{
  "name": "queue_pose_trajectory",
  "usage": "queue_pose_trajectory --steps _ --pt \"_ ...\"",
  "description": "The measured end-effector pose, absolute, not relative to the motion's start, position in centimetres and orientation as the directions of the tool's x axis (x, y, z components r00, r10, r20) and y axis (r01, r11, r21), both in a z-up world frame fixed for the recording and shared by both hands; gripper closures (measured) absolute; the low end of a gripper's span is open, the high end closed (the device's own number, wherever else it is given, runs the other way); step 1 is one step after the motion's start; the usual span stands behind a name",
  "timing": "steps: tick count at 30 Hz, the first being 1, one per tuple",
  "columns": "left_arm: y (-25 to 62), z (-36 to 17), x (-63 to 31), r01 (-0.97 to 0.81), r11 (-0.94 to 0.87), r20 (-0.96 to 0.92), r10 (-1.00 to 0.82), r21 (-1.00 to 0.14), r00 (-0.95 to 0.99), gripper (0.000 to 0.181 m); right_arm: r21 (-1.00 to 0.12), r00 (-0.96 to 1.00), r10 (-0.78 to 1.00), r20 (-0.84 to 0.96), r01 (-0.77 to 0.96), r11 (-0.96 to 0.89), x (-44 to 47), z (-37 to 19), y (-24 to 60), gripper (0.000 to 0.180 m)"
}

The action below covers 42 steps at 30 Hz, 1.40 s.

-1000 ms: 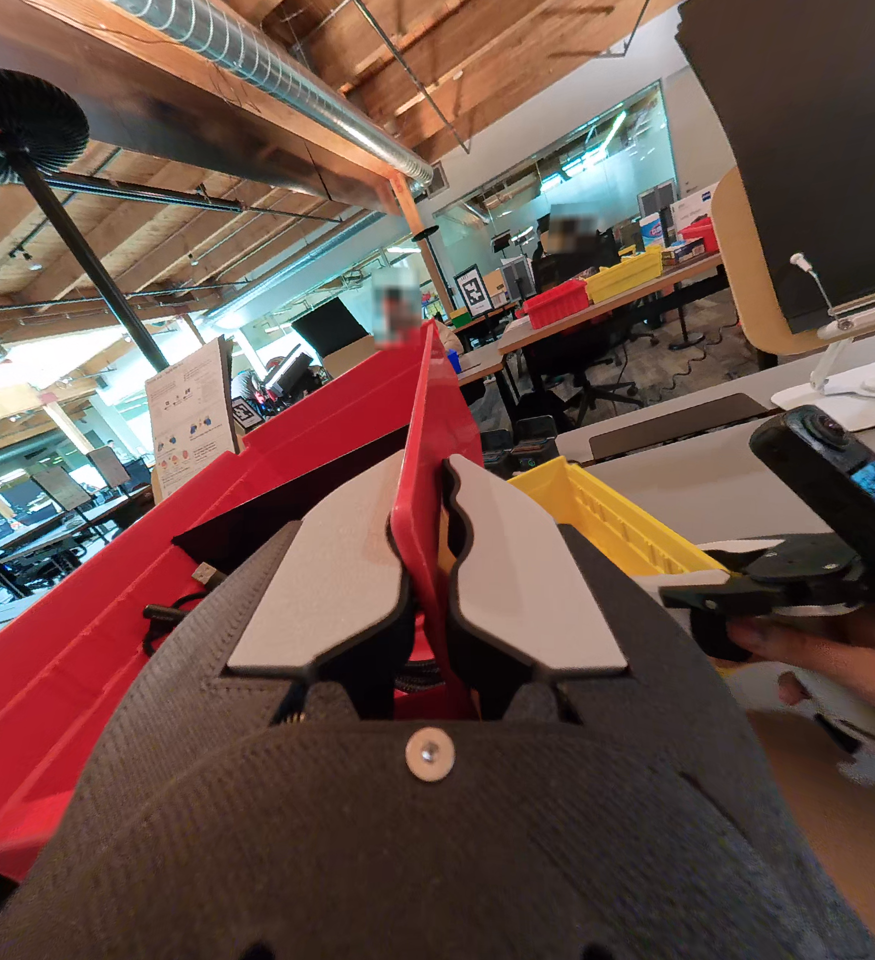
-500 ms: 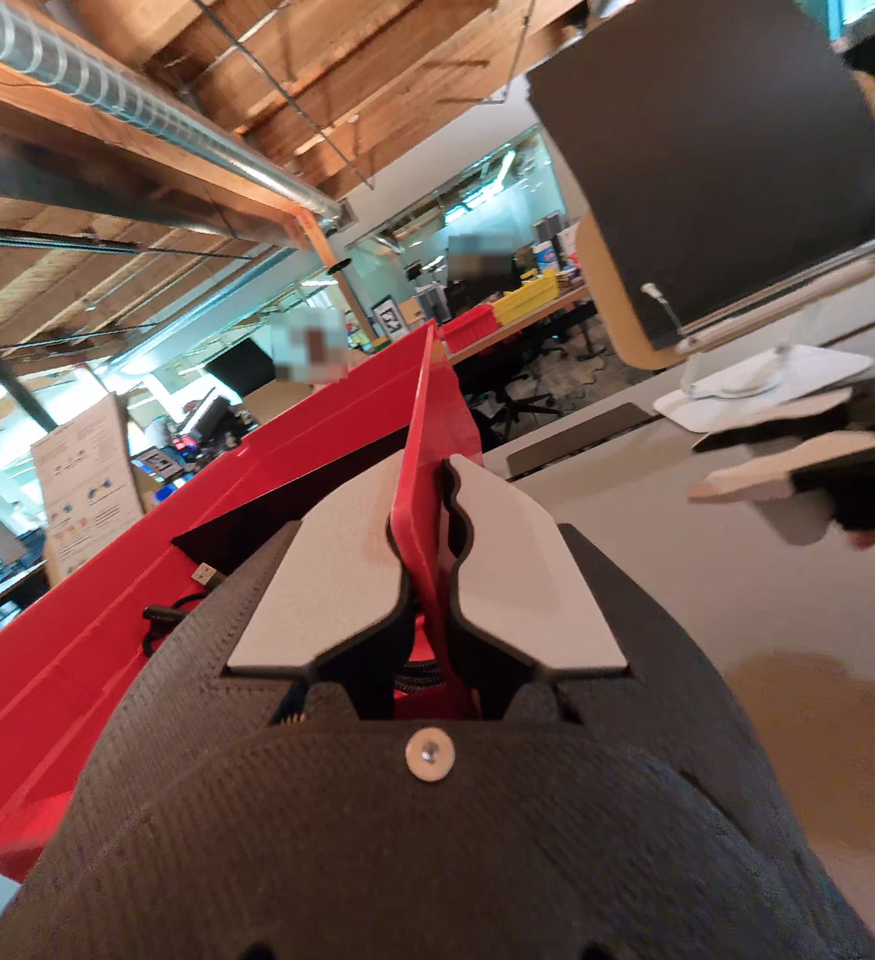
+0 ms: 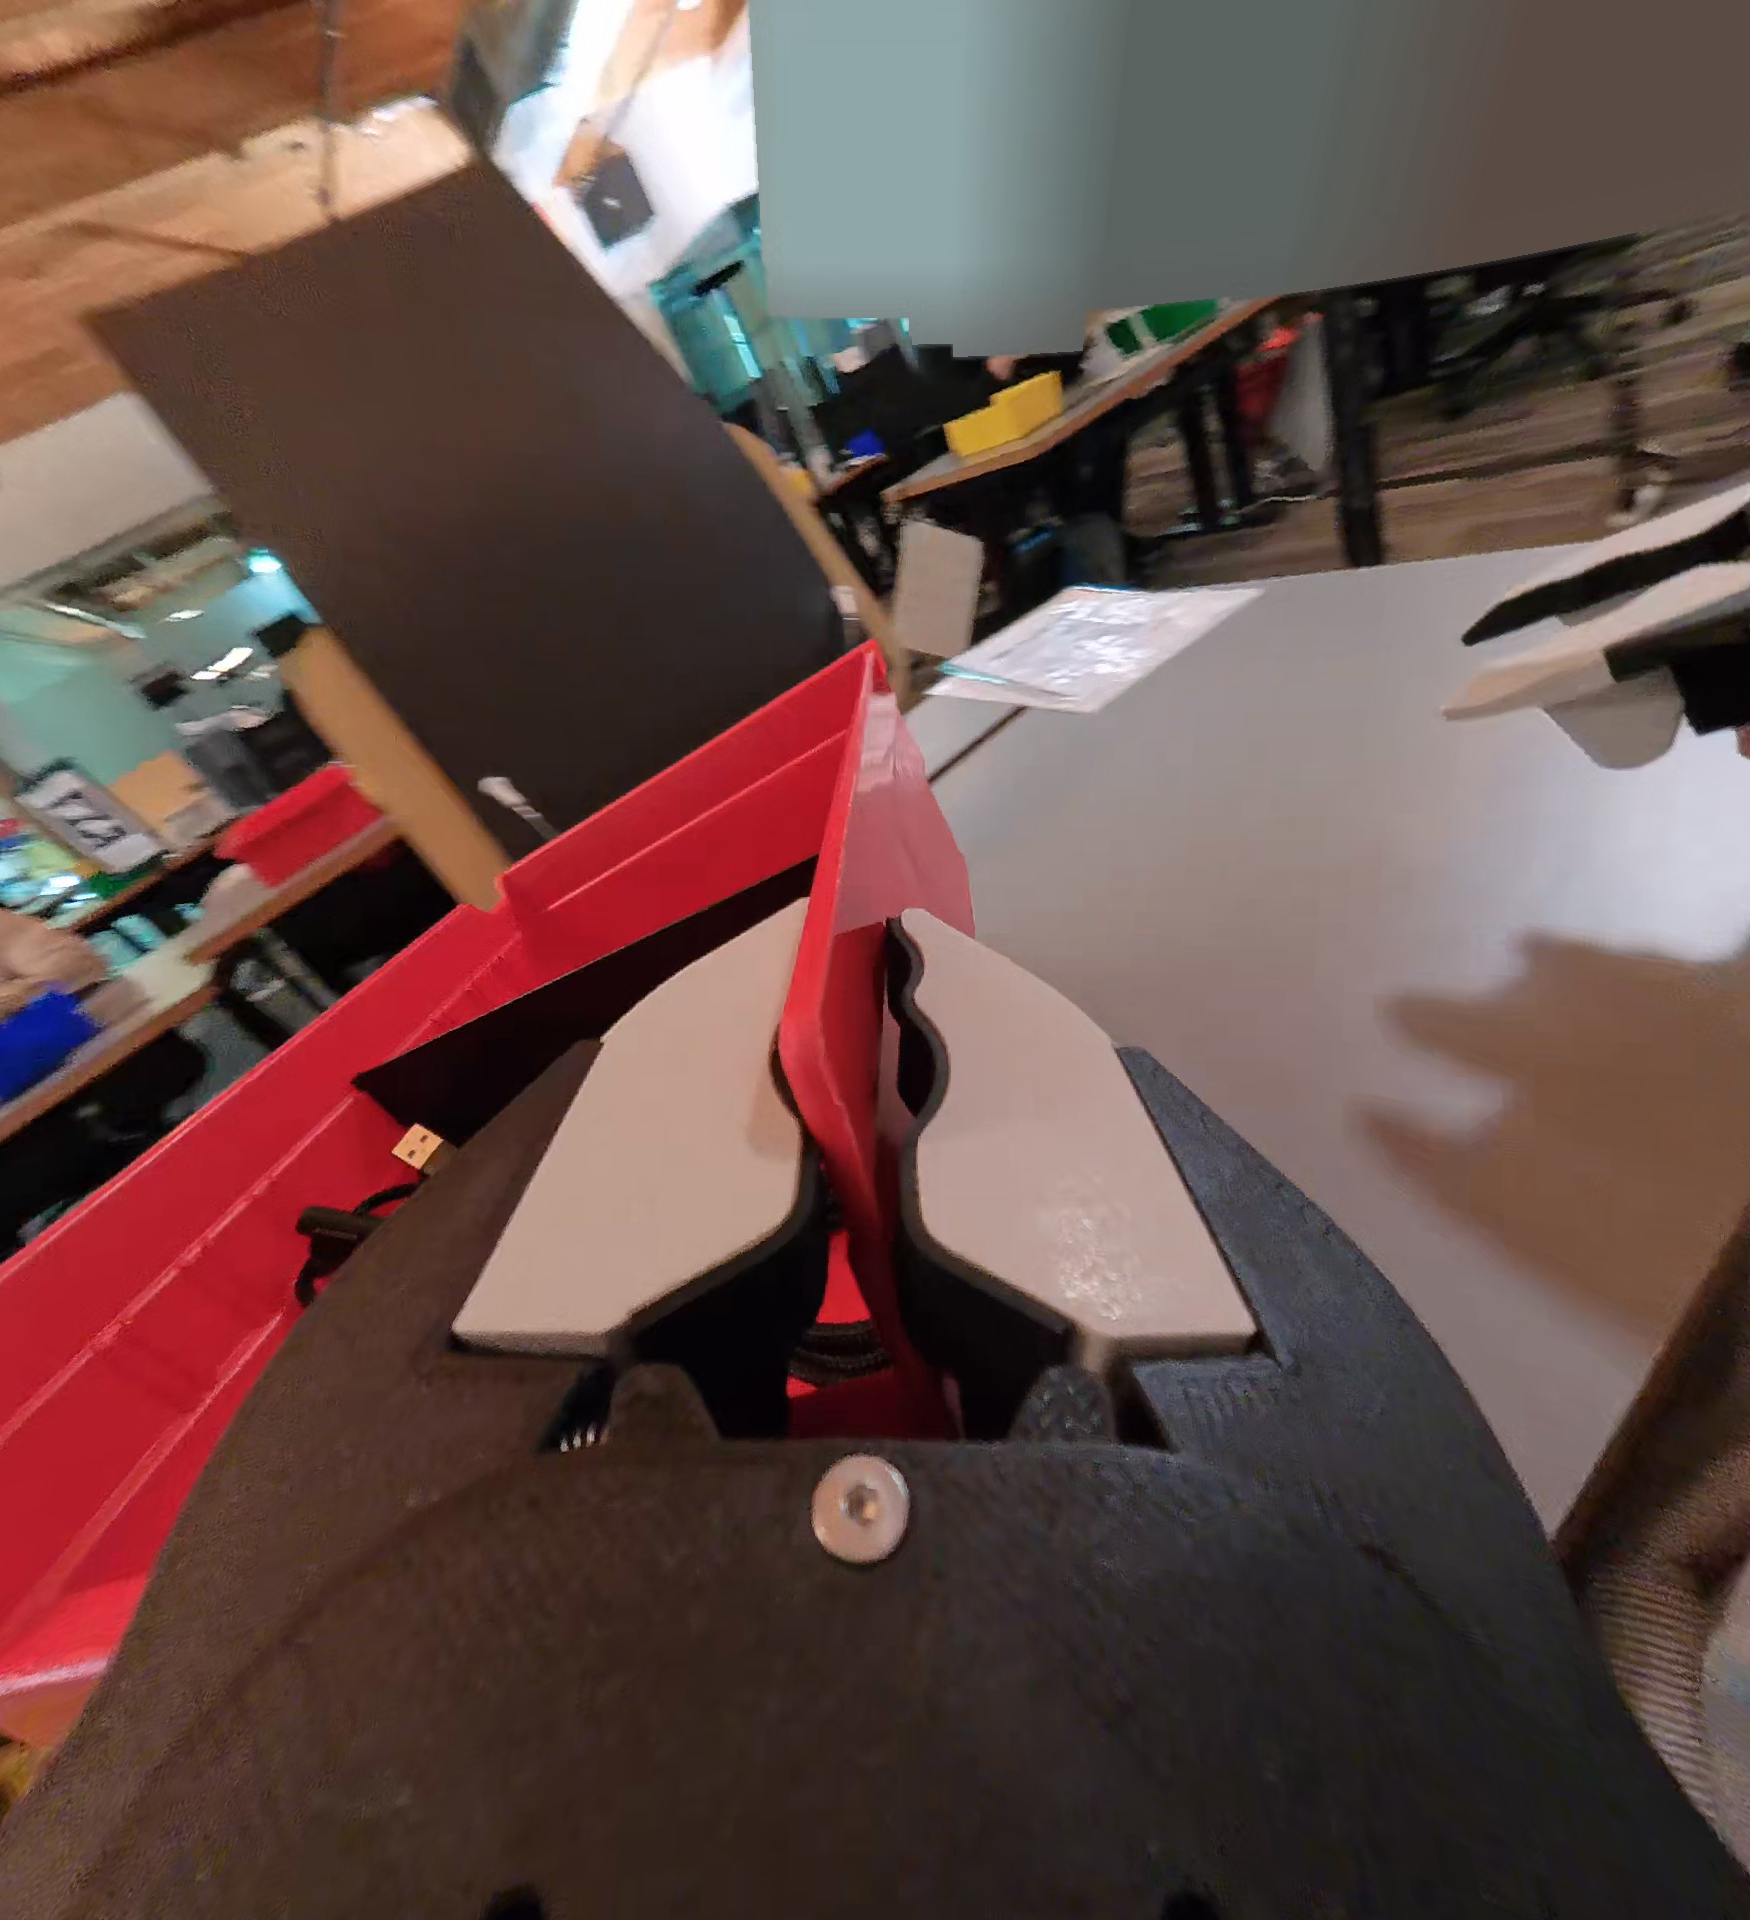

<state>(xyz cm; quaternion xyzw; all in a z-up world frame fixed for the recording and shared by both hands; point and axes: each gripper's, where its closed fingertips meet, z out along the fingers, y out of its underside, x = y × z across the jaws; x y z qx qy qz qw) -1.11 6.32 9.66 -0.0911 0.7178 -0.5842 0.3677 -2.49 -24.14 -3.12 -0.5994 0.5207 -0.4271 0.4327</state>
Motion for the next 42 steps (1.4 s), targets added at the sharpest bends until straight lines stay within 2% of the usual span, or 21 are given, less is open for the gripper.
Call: queue_pose_trajectory --steps 4,7,12,17,19,22,25,28,32,36,38,40,42 --pt "0.0 6.3 -1.6 0.263 0.325 -0.395 -0.462 -0.908 -0.794 0.174 -0.956 0.037 -0.987 -0.156 -0.256 0.142 -4.7 -3.7 -27.6 0.125" --pt "-4.3 3.6 -1.7 0.241 0.350 -0.381 -0.417 -0.905 -0.825 0.174 -0.944 0.051 -0.968 -0.245 -0.242 0.227 -5.1 -3.8 -28.2 0.140" --pt "-9.8 0.6 -1.7 0.258 0.346 -0.392 -0.405 -0.902 -0.826 0.173 -0.971 0.073 -0.975 -0.208 -0.133 0.197 -5.7 -1.7 -28.5 0.142" --pt "-15.2 -3.9 -1.3 0.262 0.321 -0.379 -0.387 -0.910 -0.840 0.166 -0.959 0.093 -0.975 -0.204 -0.220 0.180 -5.4 -3.2 -27.9 0.136" --pt "-17.2 -5.4 -1.7 0.188 0.308 -0.294 -0.347 -0.933 -0.890 0.162 -0.957 0.077 -0.975 -0.206 -0.226 0.184 -5.4 -3.4 -28.2 0.136" --pt "-19.1 -5.0 -2.2 0.163 0.258 -0.239 -0.301 -0.952 -0.923 0.162 -0.953 0.072 -0.972 -0.224 -0.224 0.204 -5.4 -3.4 -28.3 0.136" --pt "-20.4 -4.5 -3.7 0.029 0.207 -0.069 -0.188 -0.978 -0.980 0.144 -0.955 0.077 -0.975 -0.207 -0.234 0.184 -5.1 -3.8 -27.9 0.135" --pt "-20.5 -3.4 -6.2 -0.062 0.170 0.058 -0.033 -0.983 -0.998 0.114 -0.959 0.097 -0.984 -0.152 -0.254 0.123 -4.8 -4.3 -27.0 0.128" --pt "-17.5 -1.5 -7.8 -0.096 0.123 0.107 0.083 -0.988 -0.991 0.100 -0.970 0.156 -0.987 -0.036 -0.243 -0.003 -4.5 -4.4 -25.2 0.113" --pt "-12.4 -0.3 -4.7 -0.073 0.061 0.071 -0.032 -0.995 -0.997 0.085 -0.973 0.207 -0.977 0.041 -0.213 -0.086 -4.2 -4.2 -22.9 0.100" --pt "-9.7 -1.0 -2.3 -0.092 0.062 0.084 -0.124 -0.994 -0.989 0.081 -0.975 0.210 -0.977 0.024 -0.211 -0.070 -3.7 -4.1 -21.5 0.086" --pt "-7.2 -1.6 -0.4 -0.169 0.029 0.161 -0.188 -0.985 -0.969 0.080 -0.975 0.148 -0.989 -0.027 -0.220 -0.006 -3.0 -4.1 -21.1 0.083" --pt "-5.3 -1.5 1.0 -0.285 -0.079 0.295 -0.204 -0.955 -0.933 0.076 -0.969 0.130 -0.989 -0.067 -0.245 0.033 -2.2 -4.8 -20.4 0.067"
